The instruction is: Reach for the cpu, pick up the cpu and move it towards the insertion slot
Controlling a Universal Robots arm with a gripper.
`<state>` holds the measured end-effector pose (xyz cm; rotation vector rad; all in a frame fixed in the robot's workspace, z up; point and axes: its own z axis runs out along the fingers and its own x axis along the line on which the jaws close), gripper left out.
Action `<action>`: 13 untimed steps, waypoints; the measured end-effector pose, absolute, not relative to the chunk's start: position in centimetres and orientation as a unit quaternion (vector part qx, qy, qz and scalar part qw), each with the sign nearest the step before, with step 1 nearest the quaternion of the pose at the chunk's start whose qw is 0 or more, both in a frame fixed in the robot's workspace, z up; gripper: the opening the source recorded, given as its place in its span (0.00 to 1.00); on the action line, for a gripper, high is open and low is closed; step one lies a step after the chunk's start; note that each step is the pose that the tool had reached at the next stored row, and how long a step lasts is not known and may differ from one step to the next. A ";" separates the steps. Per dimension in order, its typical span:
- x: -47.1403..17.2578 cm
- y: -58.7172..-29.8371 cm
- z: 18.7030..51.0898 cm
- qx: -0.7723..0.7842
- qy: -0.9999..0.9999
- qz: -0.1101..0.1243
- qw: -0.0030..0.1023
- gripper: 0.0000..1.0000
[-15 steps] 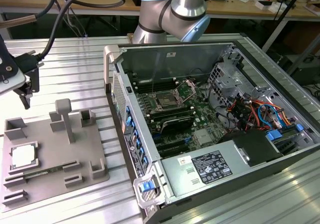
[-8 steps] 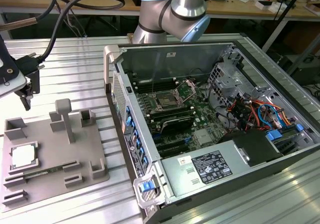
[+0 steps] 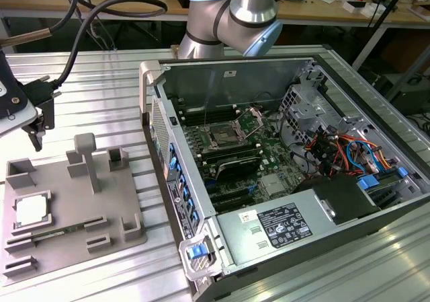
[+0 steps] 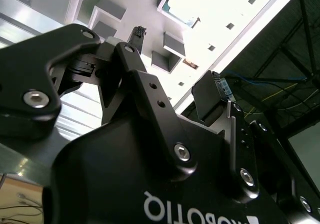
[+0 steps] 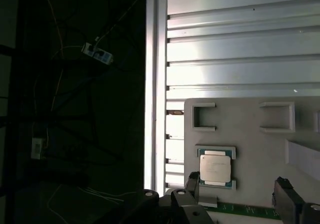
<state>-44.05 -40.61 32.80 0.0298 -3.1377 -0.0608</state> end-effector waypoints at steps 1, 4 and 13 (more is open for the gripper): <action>-44.1 -40.6 32.8 0.010 -1.000 -0.019 0.002 0.66; -44.0 -40.6 32.6 0.010 -1.000 -0.019 0.002 0.66; -44.1 -40.6 32.1 0.010 -1.000 -0.019 0.002 0.66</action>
